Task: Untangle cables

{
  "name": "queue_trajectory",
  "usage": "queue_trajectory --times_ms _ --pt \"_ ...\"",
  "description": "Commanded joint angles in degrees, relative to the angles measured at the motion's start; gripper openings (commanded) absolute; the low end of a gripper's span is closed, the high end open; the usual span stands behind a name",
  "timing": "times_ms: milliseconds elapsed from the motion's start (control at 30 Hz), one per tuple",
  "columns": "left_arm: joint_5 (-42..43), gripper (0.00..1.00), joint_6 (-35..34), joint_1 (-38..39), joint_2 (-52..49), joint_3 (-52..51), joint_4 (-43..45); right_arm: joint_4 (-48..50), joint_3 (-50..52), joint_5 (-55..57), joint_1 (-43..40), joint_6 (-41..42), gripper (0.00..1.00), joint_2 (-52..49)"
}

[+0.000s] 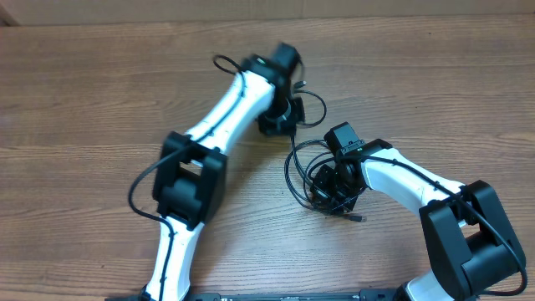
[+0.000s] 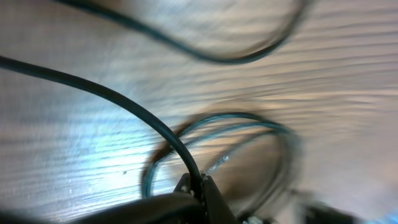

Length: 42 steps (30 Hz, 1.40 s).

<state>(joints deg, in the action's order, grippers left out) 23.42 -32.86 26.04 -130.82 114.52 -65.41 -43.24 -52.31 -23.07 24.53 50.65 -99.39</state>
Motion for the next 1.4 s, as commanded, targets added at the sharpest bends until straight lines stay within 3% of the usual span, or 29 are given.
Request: queue_trajectory --times_ms 0,200,500,533,633,933,1200,1367 --pt "15.6 0.04 8.5 -4.0 1.3 4.6 -0.4 0.9 0.5 -5.7 0.3 -4.5 0.04 -0.7" --pt "18.1 0.04 12.5 -9.6 1.3 6.7 -1.4 1.3 -0.6 -11.5 0.3 -14.3 0.09 -0.5" --pt "3.6 0.04 14.3 -15.1 1.3 6.6 -8.2 -7.4 -11.9 -11.8 0.2 -32.7 0.20 7.4" --pt "3.5 0.04 14.5 -15.6 1.3 6.6 -8.7 -7.5 -13.1 -10.9 0.2 -33.0 0.23 8.1" --pt "3.6 0.04 16.2 -16.2 1.3 6.6 -10.0 -6.9 -16.2 -9.6 0.2 -33.0 0.48 9.1" --pt "5.5 0.04 24.1 -15.5 1.3 6.6 -14.2 3.0 -17.1 -9.2 0.2 -35.5 0.47 9.0" --pt "15.5 0.05 40.2 -15.6 1.3 6.6 -15.4 2.0 -16.5 -7.9 0.2 -41.5 0.48 9.0" --pt "17.3 0.04 43.5 -15.6 1.3 6.6 -15.2 1.3 -16.2 -7.0 0.2 -39.9 0.49 8.6"
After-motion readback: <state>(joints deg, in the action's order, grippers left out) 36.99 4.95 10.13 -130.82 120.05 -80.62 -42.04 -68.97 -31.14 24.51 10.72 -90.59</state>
